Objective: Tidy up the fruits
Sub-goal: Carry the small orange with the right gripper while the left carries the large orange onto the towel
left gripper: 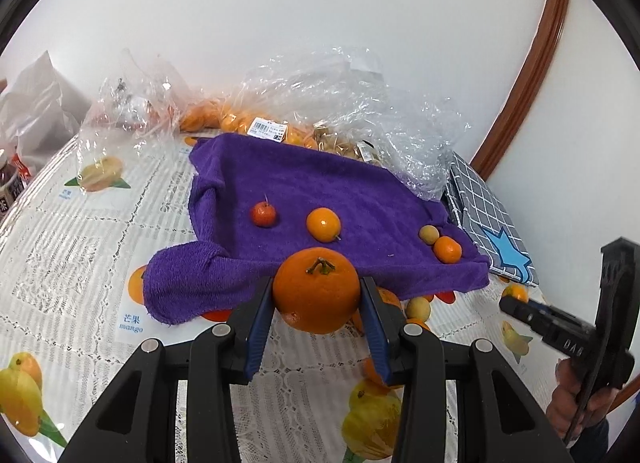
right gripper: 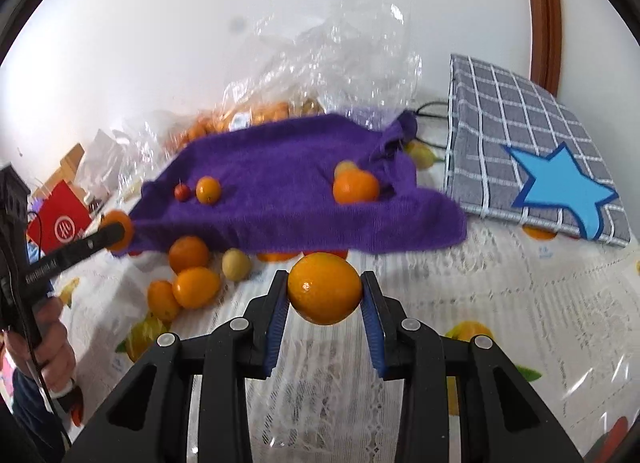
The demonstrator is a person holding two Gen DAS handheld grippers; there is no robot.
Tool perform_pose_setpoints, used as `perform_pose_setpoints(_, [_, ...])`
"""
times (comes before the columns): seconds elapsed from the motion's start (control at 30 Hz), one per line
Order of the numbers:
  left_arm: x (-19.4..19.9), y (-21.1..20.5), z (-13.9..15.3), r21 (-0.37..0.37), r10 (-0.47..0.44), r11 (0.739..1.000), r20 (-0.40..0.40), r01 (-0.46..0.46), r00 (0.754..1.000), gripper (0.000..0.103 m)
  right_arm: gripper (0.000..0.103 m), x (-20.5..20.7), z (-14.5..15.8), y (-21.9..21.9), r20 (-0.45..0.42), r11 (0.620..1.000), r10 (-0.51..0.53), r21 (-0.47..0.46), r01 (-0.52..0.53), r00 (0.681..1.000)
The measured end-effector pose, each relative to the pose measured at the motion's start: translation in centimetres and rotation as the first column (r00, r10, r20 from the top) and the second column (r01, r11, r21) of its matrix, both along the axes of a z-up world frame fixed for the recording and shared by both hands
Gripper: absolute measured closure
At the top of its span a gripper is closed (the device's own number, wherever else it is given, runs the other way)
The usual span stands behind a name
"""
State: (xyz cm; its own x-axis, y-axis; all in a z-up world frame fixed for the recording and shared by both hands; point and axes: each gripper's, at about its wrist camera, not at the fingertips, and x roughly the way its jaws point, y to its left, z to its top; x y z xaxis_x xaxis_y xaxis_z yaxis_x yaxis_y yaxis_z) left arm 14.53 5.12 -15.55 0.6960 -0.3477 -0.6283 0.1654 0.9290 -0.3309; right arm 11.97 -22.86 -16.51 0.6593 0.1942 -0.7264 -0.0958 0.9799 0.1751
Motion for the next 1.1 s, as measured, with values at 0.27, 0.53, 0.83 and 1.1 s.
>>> perform_pose_setpoints(0.27, [0.1, 0.7, 0.4, 0.021, 0.053, 0.998, 0.015, -0.053, 0.999, 0.062, 0.068, 1.4, 1.8, -0.3, 0.033, 1.000, -0.025, 0.005, 0.025, 0.999])
perform_pose_setpoints(0.53, [1.0, 1.3, 1.1, 0.039, 0.061, 0.997, 0.013, -0.062, 0.998, 0.062, 0.068, 2.8, 3.1, -0.1, 0.058, 0.999, -0.037, -0.004, 0.037, 0.998])
perform_pose_setpoints(0.83, [3.6, 2.7, 2.9, 0.033, 0.089, 0.995, 0.026, -0.089, 0.996, 0.062, 0.068, 5.4, 3.7, 0.3, 0.075, 0.999, -0.049, 0.007, 0.049, 0.996])
perform_pose_setpoints(1.1, [6.3, 4.1, 3.7, 0.042, 0.138, 0.989, 0.034, -0.139, 0.990, 0.062, 0.068, 8.5, 4.3, 0.5, 0.102, 0.998, -0.059, 0.030, 0.056, 0.993])
